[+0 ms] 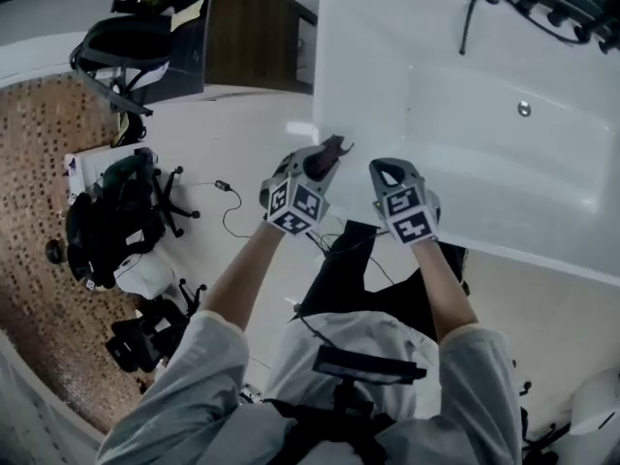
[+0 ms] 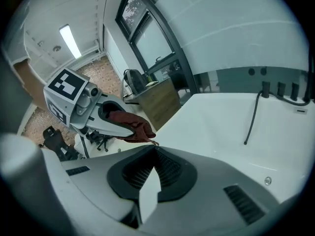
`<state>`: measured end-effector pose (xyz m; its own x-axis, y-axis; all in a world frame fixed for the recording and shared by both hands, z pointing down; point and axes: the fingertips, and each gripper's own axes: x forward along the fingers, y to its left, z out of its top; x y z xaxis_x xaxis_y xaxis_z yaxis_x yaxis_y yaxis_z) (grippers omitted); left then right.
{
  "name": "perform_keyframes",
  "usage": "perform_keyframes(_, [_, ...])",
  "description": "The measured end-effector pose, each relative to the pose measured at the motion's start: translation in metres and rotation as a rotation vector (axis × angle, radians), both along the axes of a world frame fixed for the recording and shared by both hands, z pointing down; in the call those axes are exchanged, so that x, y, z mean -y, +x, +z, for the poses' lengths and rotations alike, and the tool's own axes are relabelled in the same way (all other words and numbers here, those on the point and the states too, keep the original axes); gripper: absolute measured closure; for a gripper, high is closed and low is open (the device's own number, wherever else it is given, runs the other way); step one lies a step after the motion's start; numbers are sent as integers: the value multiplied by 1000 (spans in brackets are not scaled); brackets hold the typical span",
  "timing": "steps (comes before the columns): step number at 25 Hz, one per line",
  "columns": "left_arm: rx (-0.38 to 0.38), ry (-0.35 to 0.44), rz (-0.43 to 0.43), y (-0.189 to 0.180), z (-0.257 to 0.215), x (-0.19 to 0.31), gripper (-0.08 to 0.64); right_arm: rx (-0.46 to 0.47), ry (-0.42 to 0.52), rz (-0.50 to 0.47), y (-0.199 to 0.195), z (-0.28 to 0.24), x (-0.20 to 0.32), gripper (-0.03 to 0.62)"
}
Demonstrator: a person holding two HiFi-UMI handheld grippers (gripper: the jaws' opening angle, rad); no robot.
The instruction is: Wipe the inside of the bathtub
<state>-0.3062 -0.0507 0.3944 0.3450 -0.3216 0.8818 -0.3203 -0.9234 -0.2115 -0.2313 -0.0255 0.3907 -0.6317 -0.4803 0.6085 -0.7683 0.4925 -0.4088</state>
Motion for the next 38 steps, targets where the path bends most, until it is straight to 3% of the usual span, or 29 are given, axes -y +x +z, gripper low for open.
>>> perform_keyframes(3, [88, 9, 116, -4, 32, 10, 457, -1, 2, -8, -8, 25, 8, 584])
perform_keyframes(8, [192, 17, 219, -15, 72, 33, 457, -2, 11, -10, -19, 68, 15, 584])
perform_keyframes(17, [431, -49, 480, -36, 129, 43, 459, 26, 35, 7, -30, 112, 49, 584])
perform_keyframes(27, [625, -67, 572, -47, 157, 78, 460, 69, 48, 10, -30, 123, 68, 584])
perform_keyframes(30, [635, -103, 571, -37, 160, 89, 461, 59, 42, 8, -27, 131, 72, 584])
perform_keyframes(38, [678, -86, 555, -15, 168, 136, 461, 31, 23, 25, -12, 151, 88, 584])
